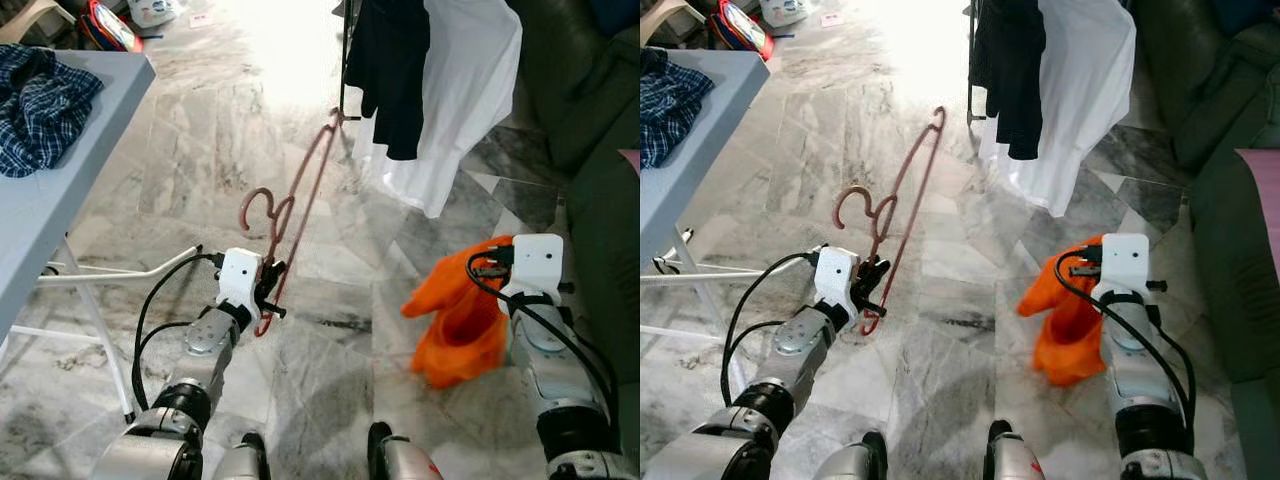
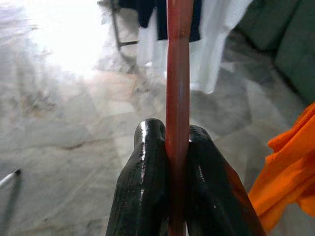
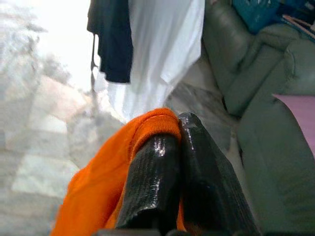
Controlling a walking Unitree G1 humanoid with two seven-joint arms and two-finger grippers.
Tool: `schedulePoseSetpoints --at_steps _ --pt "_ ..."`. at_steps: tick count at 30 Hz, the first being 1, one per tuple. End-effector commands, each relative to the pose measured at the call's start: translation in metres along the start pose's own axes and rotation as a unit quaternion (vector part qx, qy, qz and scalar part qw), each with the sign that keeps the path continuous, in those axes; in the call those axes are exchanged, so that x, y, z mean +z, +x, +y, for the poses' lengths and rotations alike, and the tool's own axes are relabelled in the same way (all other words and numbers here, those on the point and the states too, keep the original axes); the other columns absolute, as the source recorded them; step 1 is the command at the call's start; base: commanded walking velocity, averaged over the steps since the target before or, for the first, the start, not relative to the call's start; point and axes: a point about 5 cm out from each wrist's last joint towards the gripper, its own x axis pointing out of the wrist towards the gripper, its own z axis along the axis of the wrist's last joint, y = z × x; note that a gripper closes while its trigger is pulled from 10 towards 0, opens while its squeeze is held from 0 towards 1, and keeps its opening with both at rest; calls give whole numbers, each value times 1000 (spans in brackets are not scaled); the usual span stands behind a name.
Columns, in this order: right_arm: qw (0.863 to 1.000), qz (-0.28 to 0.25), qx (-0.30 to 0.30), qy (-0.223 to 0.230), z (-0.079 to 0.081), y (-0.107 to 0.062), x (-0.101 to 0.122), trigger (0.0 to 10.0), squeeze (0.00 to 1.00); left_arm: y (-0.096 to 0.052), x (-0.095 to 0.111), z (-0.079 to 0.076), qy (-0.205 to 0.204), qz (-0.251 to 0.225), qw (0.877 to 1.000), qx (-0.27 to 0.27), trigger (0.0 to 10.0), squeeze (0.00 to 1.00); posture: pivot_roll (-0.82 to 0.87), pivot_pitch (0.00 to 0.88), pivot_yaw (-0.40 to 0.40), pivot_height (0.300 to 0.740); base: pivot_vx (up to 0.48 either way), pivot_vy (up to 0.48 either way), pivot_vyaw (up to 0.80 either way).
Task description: Hang hanger
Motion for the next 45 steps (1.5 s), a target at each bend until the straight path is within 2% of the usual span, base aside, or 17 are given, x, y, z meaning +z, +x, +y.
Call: schedulePoseSetpoints --at_steps 1,3,5,6,8,12,16,20,23,25,27,30,31,36,37,39,45 --pt "1000 -25 4 17 8 -4 7 0 0 -6 -10 3 1 15 999 37 10000 0 9 222 29 740 0 0 0" --pt "999 -30 7 24 12 -6 9 0 0 -7 -10 4 1 13 998 56 10000 0 11 220 27 740 0 0 0" --pt "998 -47 20 40 27 -9 16 0 0 -9 -9 13 9 8 995 103 10000 0 18 206 20 740 0 0 0" --pt "998 -47 20 40 27 -9 16 0 0 -9 -9 13 9 8 995 103 10000 0 18 206 20 740 0 0 0" --pt "997 -64 33 42 38 -11 23 0 0 -13 -7 19 20 -2 991 135 10000 0 17 197 21 740 0 0 0" --pt "996 -71 37 44 43 -18 24 0 0 -18 -8 25 21 -10 988 153 10000 0 -6 190 21 740 0 0 0" --pt "996 -65 39 42 44 -25 22 0 0 -14 -2 26 22 -16 989 147 10000 0 -23 184 8 740 0 0 0" --pt "996 -59 49 45 48 -23 20 0 0 -5 11 30 49 -23 989 135 10000 0 0 169 -3 740 0 0 0" --pt "993 -68 89 41 66 -15 31 0 0 2 28 46 64 -20 989 133 10000 0 35 112 -28 740 0 0 0" --pt "992 -71 99 42 73 -12 35 0 0 1 30 51 68 -18 990 124 10000 0 61 91 -46 740 0 0 0" --pt "990 -66 116 37 79 -9 34 0 0 -2 27 52 98 -7 989 109 10000 0 86 81 -51 740 0 0 0" --pt "988 -64 138 35 86 -6 36 0 0 -7 19 58 97 10 990 99 10000 0 105 75 -63 740 0 0 0" --pt "986 -64 150 29 90 -7 36 0 0 -14 11 59 107 18 990 89 10000 0 116 54 -68 740 0 0 0" --pt "984 -41 169 30 85 -13 25 0 0 -35 -11 57 130 25 986 99 10000 0 141 46 -63 740 0 0 0" --pt "984 -41 169 30 85 -13 25 0 0 -35 -11 57 130 25 986 99 10000 0 141 46 -63 740 0 0 0" --pt "984 -36 174 26 75 -19 19 0 0 -52 -20 56 131 9 982 136 10000 0 136 42 -45 740 0 0 0" --pt "986 -46 161 14 59 -29 17 0 0 -77 -34 62 97 10 971 217 10000 0 123 64 -45 740 0 0 0"
